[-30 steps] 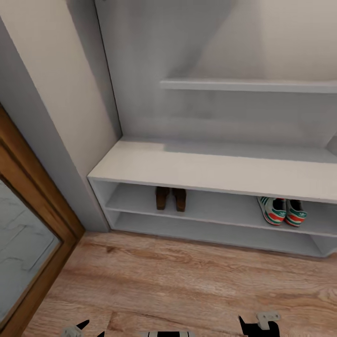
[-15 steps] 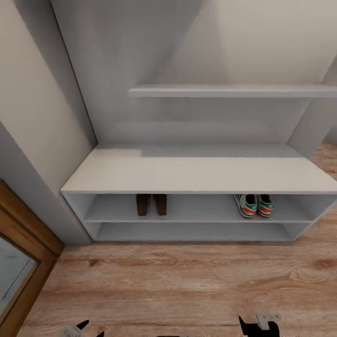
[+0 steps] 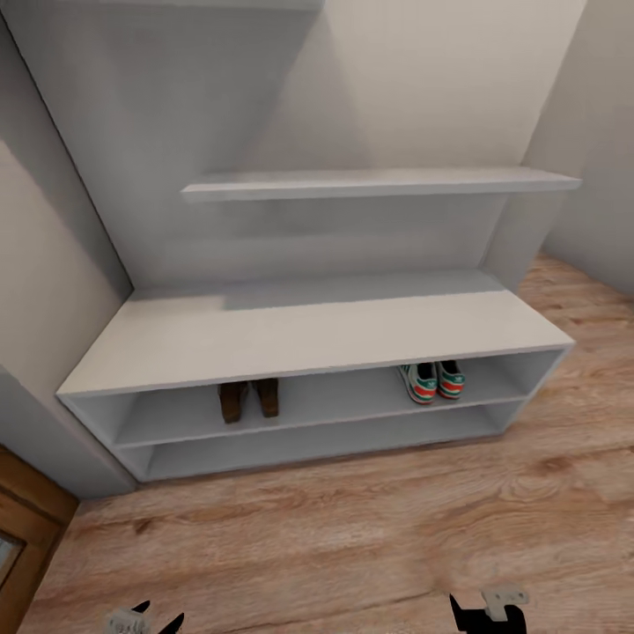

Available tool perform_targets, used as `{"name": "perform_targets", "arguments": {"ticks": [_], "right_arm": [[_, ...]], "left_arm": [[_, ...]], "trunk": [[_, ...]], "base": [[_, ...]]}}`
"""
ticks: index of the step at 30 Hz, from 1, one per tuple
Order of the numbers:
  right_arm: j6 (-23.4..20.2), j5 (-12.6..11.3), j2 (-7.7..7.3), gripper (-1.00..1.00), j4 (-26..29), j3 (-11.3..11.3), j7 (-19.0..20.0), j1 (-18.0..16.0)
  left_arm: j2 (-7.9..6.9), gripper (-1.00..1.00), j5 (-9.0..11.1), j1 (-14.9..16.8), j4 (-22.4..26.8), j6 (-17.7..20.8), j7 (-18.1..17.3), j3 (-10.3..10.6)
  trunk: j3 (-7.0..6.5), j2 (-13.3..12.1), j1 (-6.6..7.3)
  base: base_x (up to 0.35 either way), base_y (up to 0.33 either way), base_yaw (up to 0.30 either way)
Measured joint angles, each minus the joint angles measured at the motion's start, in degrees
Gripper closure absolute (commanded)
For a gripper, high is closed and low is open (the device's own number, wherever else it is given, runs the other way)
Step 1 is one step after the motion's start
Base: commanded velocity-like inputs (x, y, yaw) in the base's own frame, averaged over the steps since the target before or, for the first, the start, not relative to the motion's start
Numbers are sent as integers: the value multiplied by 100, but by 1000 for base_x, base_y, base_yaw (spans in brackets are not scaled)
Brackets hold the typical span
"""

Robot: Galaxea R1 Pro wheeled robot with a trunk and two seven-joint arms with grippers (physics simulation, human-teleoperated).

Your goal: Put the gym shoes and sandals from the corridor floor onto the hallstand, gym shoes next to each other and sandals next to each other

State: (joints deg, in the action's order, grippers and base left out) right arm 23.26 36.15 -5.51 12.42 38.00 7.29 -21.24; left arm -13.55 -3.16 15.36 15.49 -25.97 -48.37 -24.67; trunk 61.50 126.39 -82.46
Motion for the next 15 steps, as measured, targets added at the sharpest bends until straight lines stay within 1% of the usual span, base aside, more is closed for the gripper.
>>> {"name": "perform_targets", "arguments": {"ticks": [2, 3, 6, 7, 10, 13, 14, 15], "right_arm": [[2, 1, -2, -100, 0, 0, 0, 4], [5, 1, -3, -100, 0, 0, 0, 8], [8, 2, -3, -100, 0, 0, -2, 28], [10, 2, -4, -100, 0, 0, -3, 53], [11, 2, -4, -100, 0, 0, -3, 67], [16, 9, -4, -100, 0, 0, -1, 78], [14, 16, -4, -100, -2, -2, 1, 82], [10, 24, -4, -100, -7, -6, 5, 94]], "left_arm": [[0, -100, 0, 0, -3, -1, 138, -24], [0, -100, 0, -3, -8, 3, 295, -40], [0, -100, 3, -6, -15, 11, 577, -54], [2, -100, 11, -8, -20, 16, 950, -63], [24, -100, 13, -9, -35, 13, 1280, -62], [24, -100, 14, -9, -157, 11, 1415, -82], [15, -100, 14, -10, -202, 11, 1457, -121], [10, -100, 13, -11, -277, 6, 1530, -284]], "trunk": [[-43, -80, 44], [-64, -120, 66], [-129, -241, 132], [-150, -281, 154], [-215, -401, 220], [-280, -521, 286], [-301, -562, 308], [-321, -602, 329]], "base": [[0, 0, -293], [0, 0, -293], [0, 0, -293], [0, 0, -293], [0, 0, -293], [0, 0, -289], [0, 0, -152], [0, 0, -152]]}}
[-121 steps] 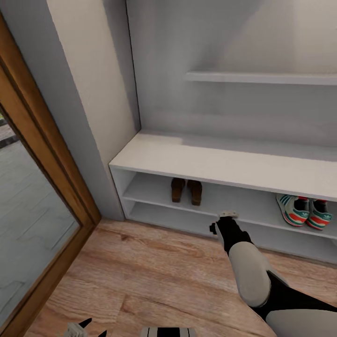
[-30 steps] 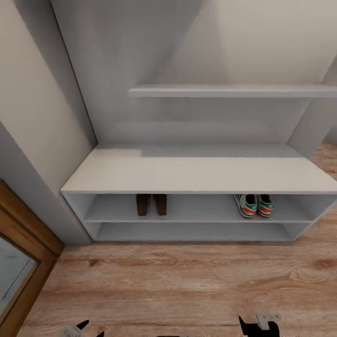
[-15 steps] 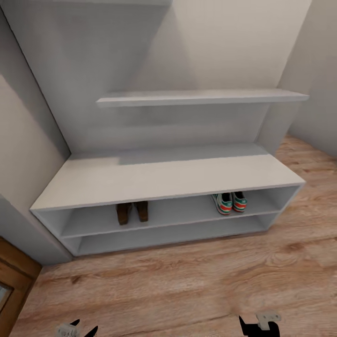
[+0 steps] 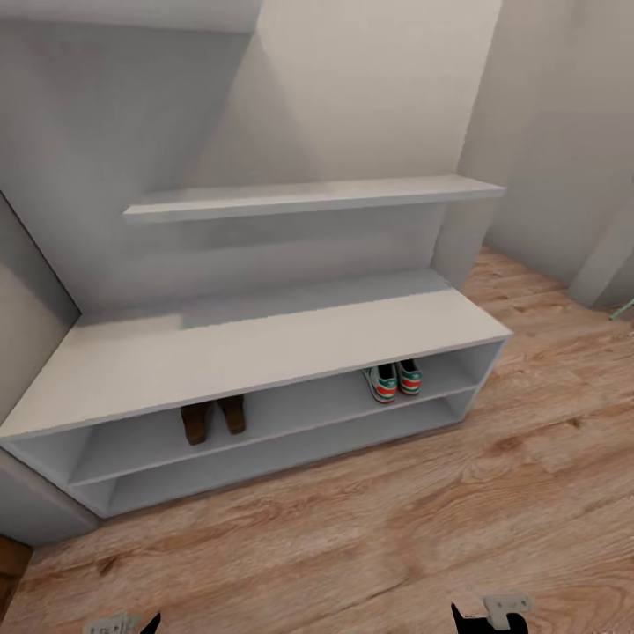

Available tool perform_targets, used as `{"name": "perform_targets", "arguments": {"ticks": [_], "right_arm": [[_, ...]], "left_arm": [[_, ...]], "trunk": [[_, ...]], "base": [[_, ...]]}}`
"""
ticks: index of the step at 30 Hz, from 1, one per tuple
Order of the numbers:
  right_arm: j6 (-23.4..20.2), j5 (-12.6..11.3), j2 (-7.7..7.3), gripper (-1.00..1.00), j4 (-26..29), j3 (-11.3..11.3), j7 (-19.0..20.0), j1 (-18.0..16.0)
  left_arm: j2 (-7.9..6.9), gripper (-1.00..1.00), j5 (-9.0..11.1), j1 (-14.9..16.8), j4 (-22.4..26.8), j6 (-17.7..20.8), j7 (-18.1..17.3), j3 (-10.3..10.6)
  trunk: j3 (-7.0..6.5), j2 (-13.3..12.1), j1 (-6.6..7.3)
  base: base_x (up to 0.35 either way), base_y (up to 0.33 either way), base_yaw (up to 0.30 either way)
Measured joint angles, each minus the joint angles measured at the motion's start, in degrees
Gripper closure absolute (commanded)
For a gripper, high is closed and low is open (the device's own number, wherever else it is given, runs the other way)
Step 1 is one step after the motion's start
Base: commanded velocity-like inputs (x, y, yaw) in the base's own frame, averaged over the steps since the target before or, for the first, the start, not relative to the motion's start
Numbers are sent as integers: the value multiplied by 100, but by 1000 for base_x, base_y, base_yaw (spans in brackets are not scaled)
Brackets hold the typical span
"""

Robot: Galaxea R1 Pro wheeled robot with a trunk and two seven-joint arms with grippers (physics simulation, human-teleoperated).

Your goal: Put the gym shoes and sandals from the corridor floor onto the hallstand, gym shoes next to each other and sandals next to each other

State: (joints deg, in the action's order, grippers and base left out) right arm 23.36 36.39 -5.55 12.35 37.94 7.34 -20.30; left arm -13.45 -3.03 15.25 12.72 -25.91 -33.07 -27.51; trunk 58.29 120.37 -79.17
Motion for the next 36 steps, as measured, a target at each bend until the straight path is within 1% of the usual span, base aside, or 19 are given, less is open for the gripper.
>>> {"name": "perform_targets", "arguments": {"ticks": [1, 3, 8, 19, 22, 25, 26, 27, 36], "right_arm": [[0, 0, 0, -100, 0, 0, 0, 0], [-12, 5, 4, -100, -15, -4, -1, 33], [-25, 7, 26, -100, -93, -8, -4, 41], [-29, 5, 79, -100, -741, -13, -4, 46], [-32, 4, 121, -100, -912, -14, -2, 45], [-37, 8, 183, -100, -997, -13, 1, 45], [-37, 8, 231, -100, -1035, -17, 0, 45], [-37, 5, 244, -100, -1044, -12, 0, 45], [-37, 0, 281, -100, -1072, -11, -1, 45]], "left_arm": [[0, -100, 0, 0, -3, -1, 2, -4], [0, -100, -8, -1, -41, -7, 40, -182], [0, -100, -12, -1, -55, -10, 53, -254], [13, -100, -20, -1, -76, -2, 71, -285], [6, -100, -22, -1, -106, 7, 75, -286], [-7, -100, -27, -14, -194, 17, 101, -290], [-16, -100, -41, -81, -289, 18, 142, -283], [-16, -100, -42, -112, -315, 17, 155, -285], [-13, -100, -60, -317, -407, 24, 205, -250]], "trunk": [[-20, -40, 22], [-57, -120, 66], [-149, -321, 176], [-347, -762, 417], [-401, -882, 483], [-455, -1003, 549], [-472, -1043, 571], [-491, -1083, 593], [-652, -1444, 791]], "base": [[0, 0, -97], [0, 0, -40], [0, 0, -21], [0, 0, -4], [0, 0, 0], [0, 0, 0], [0, 0, 0], [0, 0, 0], [0, 0, 0]]}}
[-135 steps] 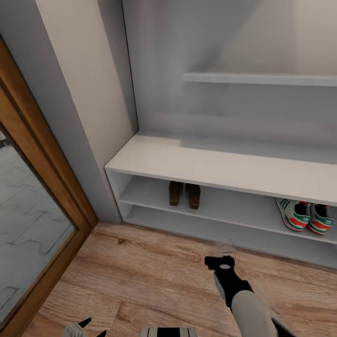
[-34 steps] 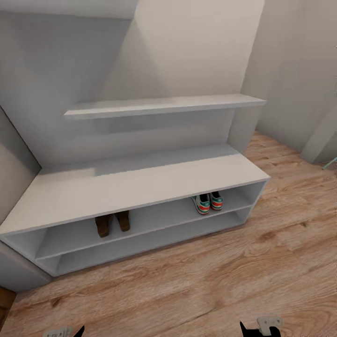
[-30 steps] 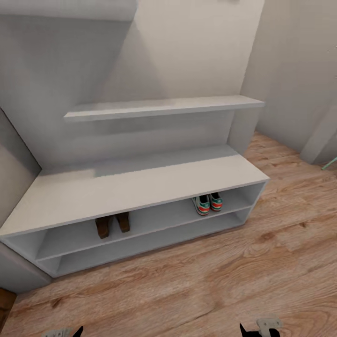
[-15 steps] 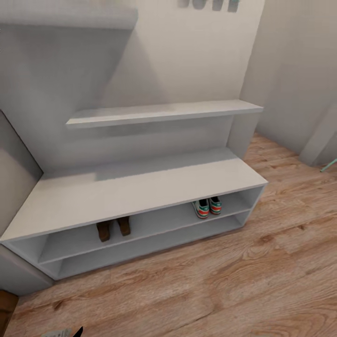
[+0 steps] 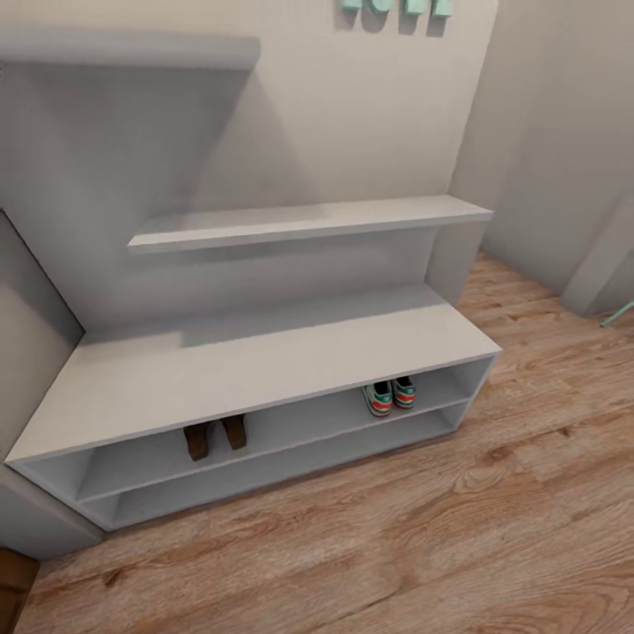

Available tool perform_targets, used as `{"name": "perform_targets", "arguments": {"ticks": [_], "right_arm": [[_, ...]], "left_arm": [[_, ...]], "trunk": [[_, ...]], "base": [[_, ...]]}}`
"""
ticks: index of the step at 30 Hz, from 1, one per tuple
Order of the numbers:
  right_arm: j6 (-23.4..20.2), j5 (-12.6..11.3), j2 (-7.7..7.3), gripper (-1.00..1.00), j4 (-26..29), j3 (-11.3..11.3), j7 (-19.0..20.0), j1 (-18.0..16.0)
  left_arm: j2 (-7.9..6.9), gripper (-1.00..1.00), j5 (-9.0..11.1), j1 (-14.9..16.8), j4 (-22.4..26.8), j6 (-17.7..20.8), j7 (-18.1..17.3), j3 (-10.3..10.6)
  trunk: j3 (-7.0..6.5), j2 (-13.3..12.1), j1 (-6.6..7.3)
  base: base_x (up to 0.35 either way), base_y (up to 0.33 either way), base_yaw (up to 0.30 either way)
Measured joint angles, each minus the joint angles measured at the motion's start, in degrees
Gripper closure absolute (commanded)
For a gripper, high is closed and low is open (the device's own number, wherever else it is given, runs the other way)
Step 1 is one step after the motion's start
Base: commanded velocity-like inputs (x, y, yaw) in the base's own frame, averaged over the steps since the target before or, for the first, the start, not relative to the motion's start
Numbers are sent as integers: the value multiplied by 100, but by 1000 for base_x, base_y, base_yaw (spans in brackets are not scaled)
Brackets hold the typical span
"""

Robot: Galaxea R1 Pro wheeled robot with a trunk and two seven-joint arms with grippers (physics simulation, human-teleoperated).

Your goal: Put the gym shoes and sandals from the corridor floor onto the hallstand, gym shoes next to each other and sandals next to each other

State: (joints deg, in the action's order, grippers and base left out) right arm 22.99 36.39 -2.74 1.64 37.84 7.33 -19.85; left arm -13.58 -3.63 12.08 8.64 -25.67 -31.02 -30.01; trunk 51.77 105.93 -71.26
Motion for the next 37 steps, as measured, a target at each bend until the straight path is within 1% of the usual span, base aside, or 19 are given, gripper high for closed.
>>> {"name": "perform_targets", "arguments": {"ticks": [16, 24, 37], "right_arm": [[0, 2, 3, -100, -4, 0, 0, 0], [0, 2, 3, -100, -4, 0, 0, 0], [0, 2, 3, -100, -4, 0, 0, 0]], "left_arm": [[0, -100, -1, -110, -27, 0, 25, 12], [-20, -100, 28, -174, -17, -19, 34, -27], [-11, -100, 35, -200, 25, -26, 36, -36]], "trunk": [[-287, -642, 351], [-288, -643, 352], [-288, -643, 352]], "base": [[0, 0, 0], [0, 0, 0], [0, 0, 0]]}}
